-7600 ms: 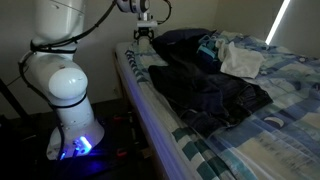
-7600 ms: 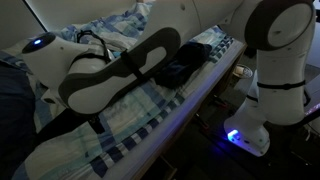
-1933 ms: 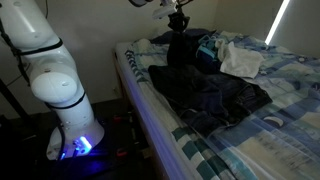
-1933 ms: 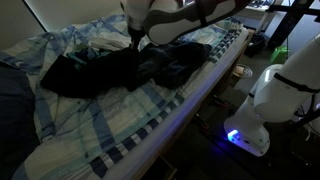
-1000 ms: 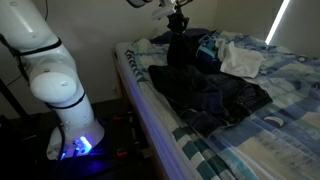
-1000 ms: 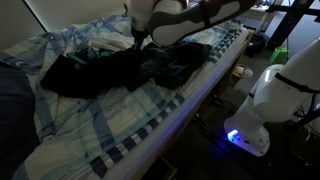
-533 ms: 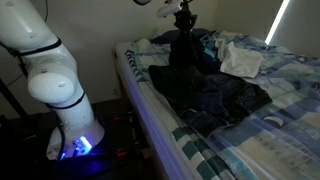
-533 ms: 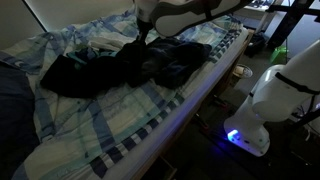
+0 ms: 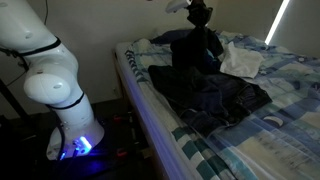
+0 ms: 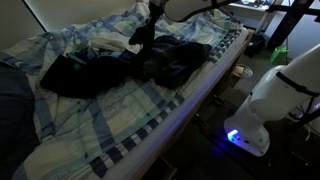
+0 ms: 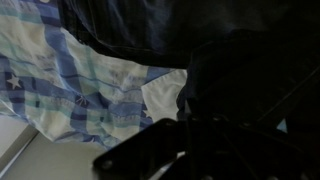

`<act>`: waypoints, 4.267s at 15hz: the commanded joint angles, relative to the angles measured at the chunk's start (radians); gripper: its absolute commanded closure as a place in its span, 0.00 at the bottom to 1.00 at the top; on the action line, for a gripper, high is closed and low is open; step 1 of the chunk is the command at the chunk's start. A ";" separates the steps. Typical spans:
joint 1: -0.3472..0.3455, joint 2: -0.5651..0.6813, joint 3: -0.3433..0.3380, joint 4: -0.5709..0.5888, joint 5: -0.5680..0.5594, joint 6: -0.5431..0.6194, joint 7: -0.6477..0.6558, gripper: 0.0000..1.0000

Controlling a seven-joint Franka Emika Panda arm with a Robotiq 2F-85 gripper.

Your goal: Fold the pair of pants

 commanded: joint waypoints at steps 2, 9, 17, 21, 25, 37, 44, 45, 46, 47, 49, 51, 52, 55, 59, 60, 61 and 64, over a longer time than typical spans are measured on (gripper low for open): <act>-0.059 0.016 -0.023 0.018 -0.013 0.041 0.051 0.99; -0.120 0.030 -0.069 -0.015 -0.005 0.053 0.130 0.99; -0.175 0.084 -0.136 -0.033 0.006 0.092 0.167 0.99; -0.196 0.123 -0.180 -0.065 0.026 0.148 0.151 0.99; -0.208 0.178 -0.231 -0.062 0.105 0.195 0.098 0.99; -0.186 0.297 -0.242 0.094 0.149 0.169 0.030 0.52; -0.192 0.212 -0.250 0.134 0.023 0.119 0.092 0.01; -0.194 0.196 -0.248 0.136 0.004 0.110 0.104 0.00; -0.196 0.183 -0.245 0.137 -0.008 0.104 0.108 0.00; -0.198 0.172 -0.241 0.137 -0.020 0.098 0.118 0.00; -0.202 0.146 -0.231 0.135 -0.062 0.057 0.144 0.00; -0.202 0.110 -0.219 0.121 -0.092 -0.002 0.163 0.00; -0.201 0.094 -0.213 0.115 -0.095 -0.029 0.162 0.00; -0.202 0.054 -0.193 0.107 -0.109 -0.126 0.184 0.00; -0.197 -0.013 -0.168 0.066 -0.081 -0.276 0.209 0.00; -0.195 -0.029 -0.163 0.053 -0.069 -0.314 0.218 0.00; -0.192 -0.046 -0.159 0.036 -0.052 -0.353 0.224 0.00; -0.184 -0.085 -0.135 -0.012 -0.028 -0.453 0.253 0.00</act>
